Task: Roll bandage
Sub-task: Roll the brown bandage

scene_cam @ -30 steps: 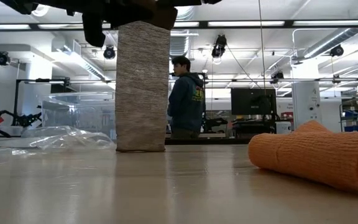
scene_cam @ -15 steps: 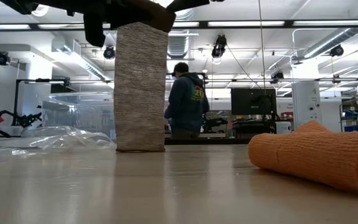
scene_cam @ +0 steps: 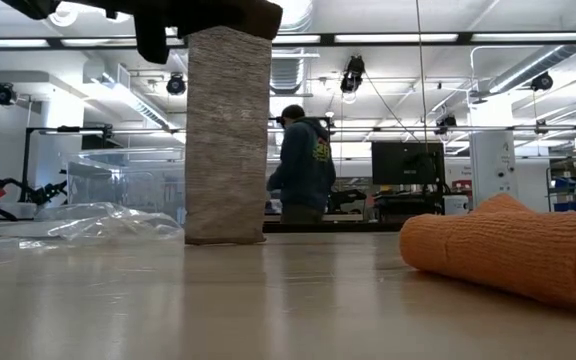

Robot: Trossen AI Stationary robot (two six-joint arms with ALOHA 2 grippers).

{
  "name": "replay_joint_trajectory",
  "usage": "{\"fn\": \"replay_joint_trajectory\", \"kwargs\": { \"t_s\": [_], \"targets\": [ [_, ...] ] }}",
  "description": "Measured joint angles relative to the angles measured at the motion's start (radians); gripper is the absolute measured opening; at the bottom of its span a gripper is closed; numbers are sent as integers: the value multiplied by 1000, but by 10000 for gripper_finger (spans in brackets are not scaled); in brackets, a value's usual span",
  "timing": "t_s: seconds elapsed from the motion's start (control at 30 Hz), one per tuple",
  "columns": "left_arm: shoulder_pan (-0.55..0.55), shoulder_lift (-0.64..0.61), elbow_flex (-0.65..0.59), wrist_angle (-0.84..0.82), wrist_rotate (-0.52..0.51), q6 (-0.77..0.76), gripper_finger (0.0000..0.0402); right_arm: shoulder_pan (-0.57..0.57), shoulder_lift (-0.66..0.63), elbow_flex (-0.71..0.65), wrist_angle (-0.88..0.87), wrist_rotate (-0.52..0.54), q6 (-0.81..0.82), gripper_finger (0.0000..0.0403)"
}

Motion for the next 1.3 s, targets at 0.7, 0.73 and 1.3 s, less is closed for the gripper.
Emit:
{"fn": "replay_joint_trajectory", "kwargs": {
  "t_s": [0.7, 0.73, 1.3],
  "targets": [
    [-7, -14, -1, 2, -15, -15, 55, 5, -51, 6, -217, 214, 31, 2],
    [-8, -14, 0, 4, -12, -15, 55, 10, -52, 14, -215, 201, 27, 1],
    [-9, -17, 0, -9, -21, -39, 53, 1, 21, 13, -106, 182, -21, 2]
  ]
}}
